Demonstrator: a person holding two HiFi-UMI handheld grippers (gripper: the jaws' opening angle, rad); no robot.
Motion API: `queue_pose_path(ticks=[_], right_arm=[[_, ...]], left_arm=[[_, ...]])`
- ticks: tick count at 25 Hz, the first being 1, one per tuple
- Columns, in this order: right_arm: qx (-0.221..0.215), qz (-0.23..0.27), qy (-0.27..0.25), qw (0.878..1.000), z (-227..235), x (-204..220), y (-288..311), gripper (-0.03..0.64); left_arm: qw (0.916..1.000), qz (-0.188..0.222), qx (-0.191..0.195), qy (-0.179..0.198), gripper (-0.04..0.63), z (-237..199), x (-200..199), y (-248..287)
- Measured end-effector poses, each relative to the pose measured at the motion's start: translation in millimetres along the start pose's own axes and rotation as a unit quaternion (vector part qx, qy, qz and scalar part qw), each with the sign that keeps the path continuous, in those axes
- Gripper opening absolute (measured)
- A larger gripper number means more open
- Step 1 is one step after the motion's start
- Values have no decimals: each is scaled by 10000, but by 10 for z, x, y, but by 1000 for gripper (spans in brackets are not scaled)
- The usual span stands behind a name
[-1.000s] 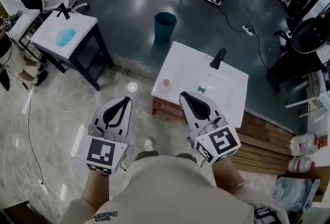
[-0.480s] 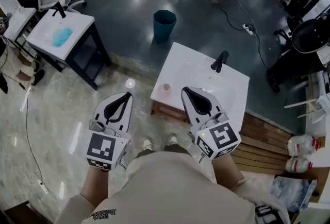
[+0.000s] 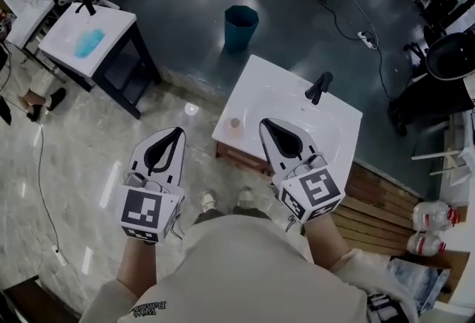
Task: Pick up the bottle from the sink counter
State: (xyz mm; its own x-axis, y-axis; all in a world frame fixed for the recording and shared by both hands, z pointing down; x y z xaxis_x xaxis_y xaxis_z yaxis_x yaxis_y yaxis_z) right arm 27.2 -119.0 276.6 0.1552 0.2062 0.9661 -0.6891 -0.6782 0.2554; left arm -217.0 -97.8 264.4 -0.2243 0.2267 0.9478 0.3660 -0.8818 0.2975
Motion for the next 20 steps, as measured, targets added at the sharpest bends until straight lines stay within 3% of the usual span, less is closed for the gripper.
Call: queue_pose_path(ticks=[6, 9, 11, 20], right_arm=[[-56, -19, 83, 9999, 205, 89, 47, -2], [-122, 103, 257, 9995, 334, 127, 68, -2], [-146, 120, 330, 9993, 413, 148, 99, -2], [-154, -125, 426, 9989, 691, 356, 277, -2]], left_arm=[[9997, 69, -188, -120, 8, 35, -9, 193], [9997, 130, -93, -179, 23, 77, -16, 339], [9997, 126, 96, -190, 125, 117, -17, 454], [9973, 132, 705, 133, 339, 393, 105, 1045]])
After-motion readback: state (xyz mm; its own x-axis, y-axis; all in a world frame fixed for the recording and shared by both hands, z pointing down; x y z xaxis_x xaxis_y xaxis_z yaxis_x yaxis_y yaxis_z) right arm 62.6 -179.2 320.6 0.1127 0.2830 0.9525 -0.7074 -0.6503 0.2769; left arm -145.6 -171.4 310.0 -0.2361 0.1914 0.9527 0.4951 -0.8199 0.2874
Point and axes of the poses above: the fingertips, and each gripper's own axes: y forward along the fingers, z to its right, x out of its underside, the point moved 9 cm from there along -y, backward along the fingers, and after that the axes turned 8 degrees about -x, right-handed, at the moved point
